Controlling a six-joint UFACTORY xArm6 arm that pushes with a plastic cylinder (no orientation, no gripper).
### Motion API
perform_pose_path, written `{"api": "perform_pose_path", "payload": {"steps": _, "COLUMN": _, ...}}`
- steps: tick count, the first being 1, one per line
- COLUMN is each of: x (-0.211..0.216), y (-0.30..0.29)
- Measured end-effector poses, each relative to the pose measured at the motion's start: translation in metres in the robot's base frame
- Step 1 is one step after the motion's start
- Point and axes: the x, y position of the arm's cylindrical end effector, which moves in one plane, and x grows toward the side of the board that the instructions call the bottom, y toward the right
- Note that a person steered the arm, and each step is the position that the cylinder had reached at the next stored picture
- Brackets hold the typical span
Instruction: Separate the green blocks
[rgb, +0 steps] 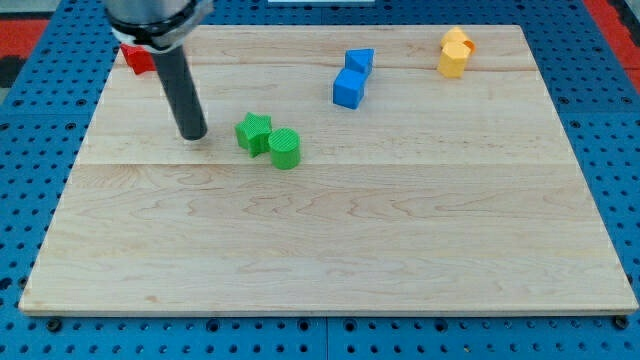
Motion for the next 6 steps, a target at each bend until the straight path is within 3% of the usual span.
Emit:
{"api": "perform_pose_path", "payload": {"steps": 2, "x": -0.017, "y": 0.01}}
{"api": "perform_pose_path", "payload": {"steps": 3, "x": -0.052, "y": 0.058}}
{"api": "perform_pose_path", "payload": {"steps": 4, "x": -0.026, "y": 0.084}}
{"api": "perform_pose_path", "payload": {"steps": 5, "x": 0.049, "y": 0.119}}
{"api": "perform_pose_path", "payload": {"steps": 6, "x": 0.051, "y": 0.128}}
